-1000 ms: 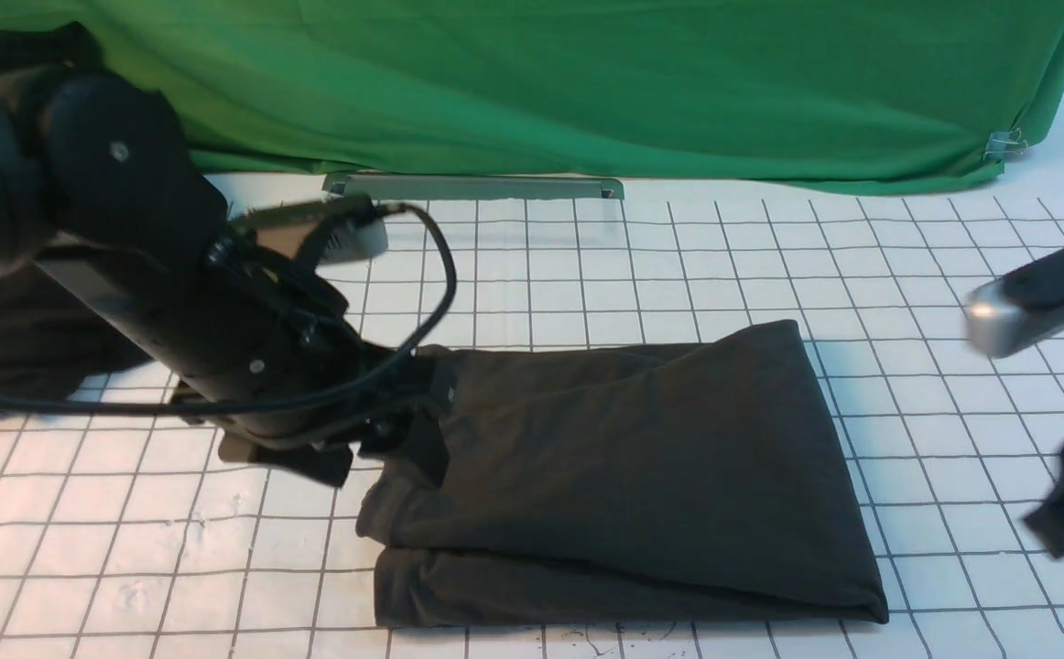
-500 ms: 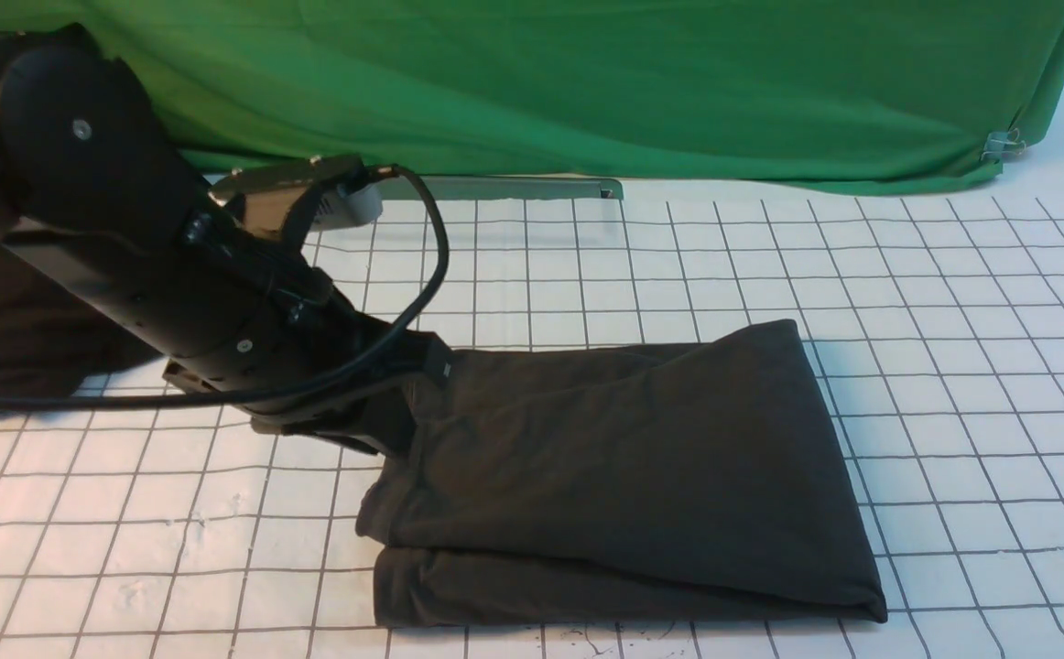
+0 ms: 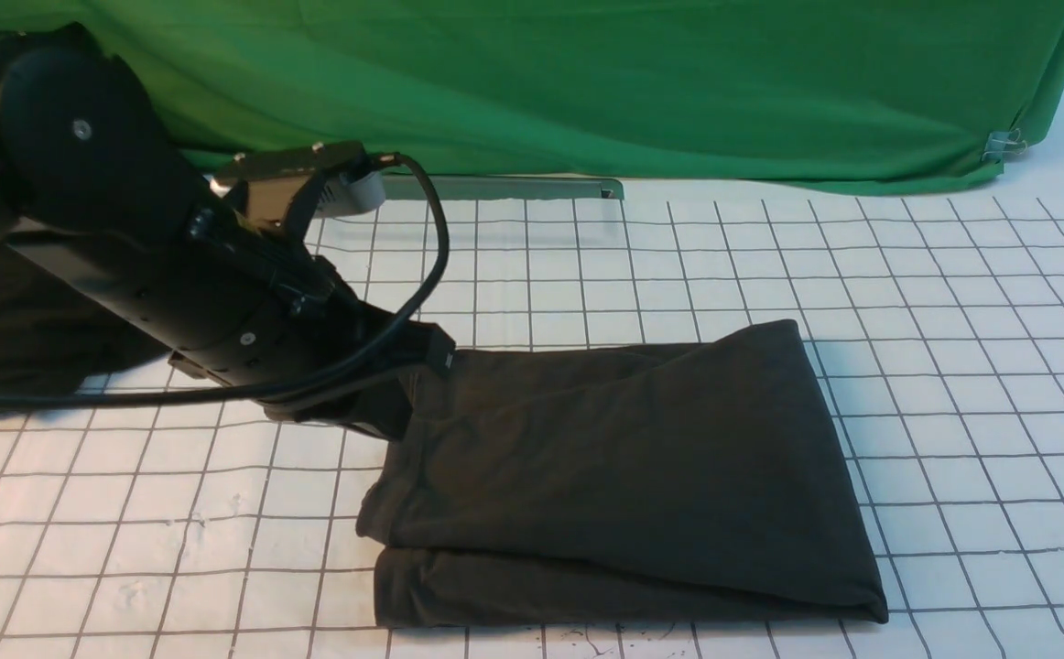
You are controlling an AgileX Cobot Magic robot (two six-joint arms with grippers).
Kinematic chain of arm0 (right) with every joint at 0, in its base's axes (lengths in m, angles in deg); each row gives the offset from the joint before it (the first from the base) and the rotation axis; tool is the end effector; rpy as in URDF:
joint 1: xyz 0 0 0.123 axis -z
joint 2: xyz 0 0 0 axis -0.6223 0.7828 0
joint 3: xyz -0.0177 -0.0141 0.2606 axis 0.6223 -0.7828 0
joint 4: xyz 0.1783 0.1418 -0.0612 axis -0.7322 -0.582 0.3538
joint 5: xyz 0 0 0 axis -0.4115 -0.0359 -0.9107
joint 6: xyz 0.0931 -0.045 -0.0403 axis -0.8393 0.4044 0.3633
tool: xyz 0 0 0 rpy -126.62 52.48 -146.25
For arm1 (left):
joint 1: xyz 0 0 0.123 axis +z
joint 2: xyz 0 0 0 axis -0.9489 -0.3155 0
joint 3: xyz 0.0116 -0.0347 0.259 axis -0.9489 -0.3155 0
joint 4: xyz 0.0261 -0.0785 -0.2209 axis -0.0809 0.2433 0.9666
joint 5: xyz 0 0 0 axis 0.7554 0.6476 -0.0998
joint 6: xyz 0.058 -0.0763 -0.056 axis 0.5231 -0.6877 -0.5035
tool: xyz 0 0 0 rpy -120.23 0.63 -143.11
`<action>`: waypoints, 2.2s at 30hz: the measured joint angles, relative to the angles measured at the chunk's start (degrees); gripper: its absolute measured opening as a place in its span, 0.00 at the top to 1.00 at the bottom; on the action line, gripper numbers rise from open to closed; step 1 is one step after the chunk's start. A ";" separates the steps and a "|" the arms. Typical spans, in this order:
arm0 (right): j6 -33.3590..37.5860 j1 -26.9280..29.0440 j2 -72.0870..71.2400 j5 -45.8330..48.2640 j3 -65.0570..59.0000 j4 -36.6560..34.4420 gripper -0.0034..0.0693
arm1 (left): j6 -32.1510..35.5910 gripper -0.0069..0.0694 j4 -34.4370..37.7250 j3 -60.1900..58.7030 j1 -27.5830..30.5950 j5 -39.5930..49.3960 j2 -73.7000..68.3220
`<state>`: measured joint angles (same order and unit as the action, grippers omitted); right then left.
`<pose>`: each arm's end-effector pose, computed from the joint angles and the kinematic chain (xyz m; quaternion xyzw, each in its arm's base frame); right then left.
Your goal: Fold a long-sleeved shirt over a white checkered tablecloth.
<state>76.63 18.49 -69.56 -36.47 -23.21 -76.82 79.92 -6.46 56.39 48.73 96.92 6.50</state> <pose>0.0567 0.0206 0.3203 -0.1559 0.6730 0.0874 0.7177 0.2594 -0.1360 0.2617 0.1077 0.9589 -0.1764 0.1942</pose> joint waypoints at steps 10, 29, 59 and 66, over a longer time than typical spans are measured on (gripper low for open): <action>0.01 0.00 0.00 0.00 0.00 0.00 0.90 | 0.12 0.91 0.01 0.00 0.00 -3.00 0.00; -0.10 0.05 -2.79 -0.60 -7.48 0.00 0.86 | 0.12 0.91 0.19 0.00 0.00 -6.62 0.00; -0.37 15.70 -6.88 -6.01 -27.61 0.46 0.77 | 0.18 0.91 -1.10 0.00 0.00 -8.79 0.00; -0.37 18.51 -6.88 -7.56 -27.95 0.46 0.75 | 0.18 0.91 -1.10 0.00 0.00 -10.14 0.00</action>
<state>76.26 37.00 -76.44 -44.03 -51.17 -76.36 80.11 -7.56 56.39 48.73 86.79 6.50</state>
